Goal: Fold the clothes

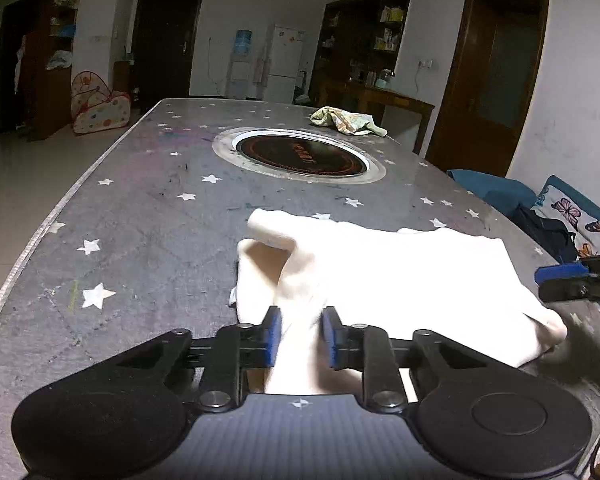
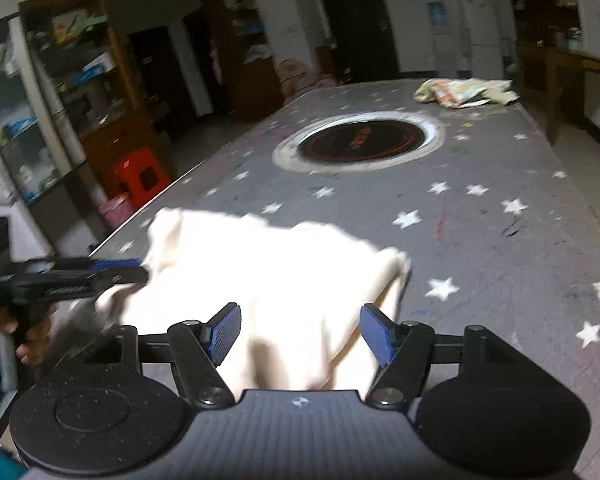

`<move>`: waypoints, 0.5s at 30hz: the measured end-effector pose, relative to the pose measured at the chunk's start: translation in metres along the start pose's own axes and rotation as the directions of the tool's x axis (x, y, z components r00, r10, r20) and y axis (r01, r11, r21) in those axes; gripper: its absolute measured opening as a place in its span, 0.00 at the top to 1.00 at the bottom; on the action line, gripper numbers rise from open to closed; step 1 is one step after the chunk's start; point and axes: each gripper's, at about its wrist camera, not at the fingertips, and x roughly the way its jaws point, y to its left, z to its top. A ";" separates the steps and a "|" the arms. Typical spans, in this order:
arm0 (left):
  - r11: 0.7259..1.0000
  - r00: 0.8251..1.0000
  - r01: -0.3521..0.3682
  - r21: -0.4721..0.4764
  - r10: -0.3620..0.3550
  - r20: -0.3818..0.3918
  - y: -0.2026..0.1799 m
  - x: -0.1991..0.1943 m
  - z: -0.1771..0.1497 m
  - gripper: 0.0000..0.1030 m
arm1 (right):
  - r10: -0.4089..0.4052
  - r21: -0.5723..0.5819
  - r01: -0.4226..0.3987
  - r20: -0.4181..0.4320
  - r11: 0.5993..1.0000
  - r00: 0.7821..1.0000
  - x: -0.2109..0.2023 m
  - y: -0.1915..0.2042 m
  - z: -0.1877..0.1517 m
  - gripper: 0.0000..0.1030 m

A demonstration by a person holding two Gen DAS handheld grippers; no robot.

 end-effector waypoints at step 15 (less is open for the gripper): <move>0.992 0.993 -0.109 -0.067 0.106 -0.042 0.002 -0.032 0.003 0.83 | -0.011 -0.061 0.008 -0.055 0.998 0.998 -0.008 0.009 -0.006 0.37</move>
